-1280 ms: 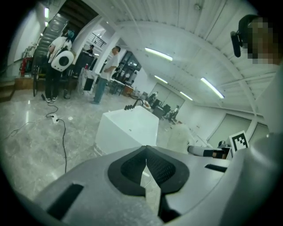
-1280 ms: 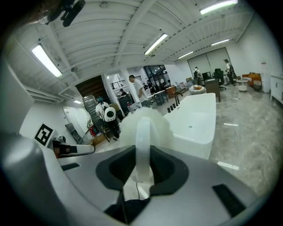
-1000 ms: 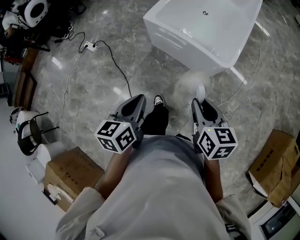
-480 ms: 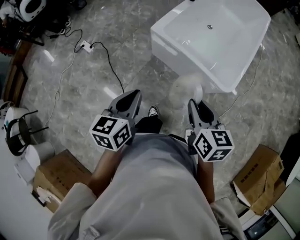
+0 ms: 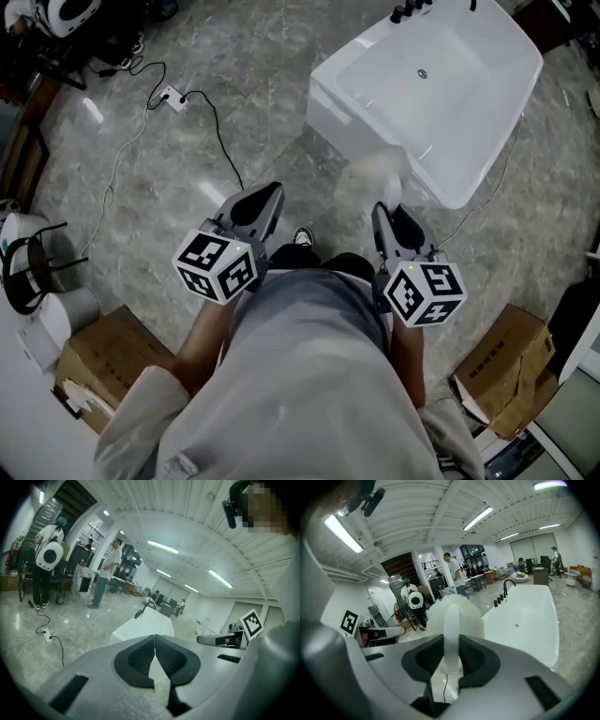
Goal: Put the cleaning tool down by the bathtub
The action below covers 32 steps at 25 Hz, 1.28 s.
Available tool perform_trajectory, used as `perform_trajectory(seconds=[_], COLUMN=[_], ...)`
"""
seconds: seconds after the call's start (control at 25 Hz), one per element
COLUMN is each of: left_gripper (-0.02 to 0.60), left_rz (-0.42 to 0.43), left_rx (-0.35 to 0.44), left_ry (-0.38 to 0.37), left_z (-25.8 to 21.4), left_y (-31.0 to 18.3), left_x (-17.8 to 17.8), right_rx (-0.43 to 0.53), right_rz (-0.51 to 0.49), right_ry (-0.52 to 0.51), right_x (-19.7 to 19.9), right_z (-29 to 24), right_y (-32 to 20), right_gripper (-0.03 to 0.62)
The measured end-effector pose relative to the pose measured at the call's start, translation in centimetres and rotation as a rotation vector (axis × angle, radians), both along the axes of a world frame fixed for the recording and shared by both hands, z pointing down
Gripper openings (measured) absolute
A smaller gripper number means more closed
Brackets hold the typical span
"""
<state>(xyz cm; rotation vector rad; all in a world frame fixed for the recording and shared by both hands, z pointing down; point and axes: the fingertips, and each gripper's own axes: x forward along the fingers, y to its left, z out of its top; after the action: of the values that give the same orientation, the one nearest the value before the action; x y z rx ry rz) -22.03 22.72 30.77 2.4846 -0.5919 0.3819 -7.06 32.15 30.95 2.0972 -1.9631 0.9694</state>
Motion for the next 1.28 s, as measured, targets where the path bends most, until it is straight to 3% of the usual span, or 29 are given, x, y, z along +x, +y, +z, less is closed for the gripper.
perform_trajectory(seconds=[0.36,0.68,1.28], left_gripper=[0.009,0.009,0.009], left_rz=[-0.077,-0.07,-0.035], left_rx=[-0.102,-0.088,-0.063], left_ry=[0.046,0.038,0.025], left_z=[0.6,0.3,-0.5], left_y=[-0.9,-1.8,-11.3], left_x=[-1.0,0.8,10.5], right_rx=[-0.013,0.02,0.053], right_rz=[-0.024,-0.032,0.013], right_ry=[-0.02,-0.013,-0.05], right_x=[-0.9,0.7,10.7], right_z=[0.8,0.4,1.5], right_y=[-0.7,-3.3,-12.8], right_gripper=[0.089,0.089,0.089])
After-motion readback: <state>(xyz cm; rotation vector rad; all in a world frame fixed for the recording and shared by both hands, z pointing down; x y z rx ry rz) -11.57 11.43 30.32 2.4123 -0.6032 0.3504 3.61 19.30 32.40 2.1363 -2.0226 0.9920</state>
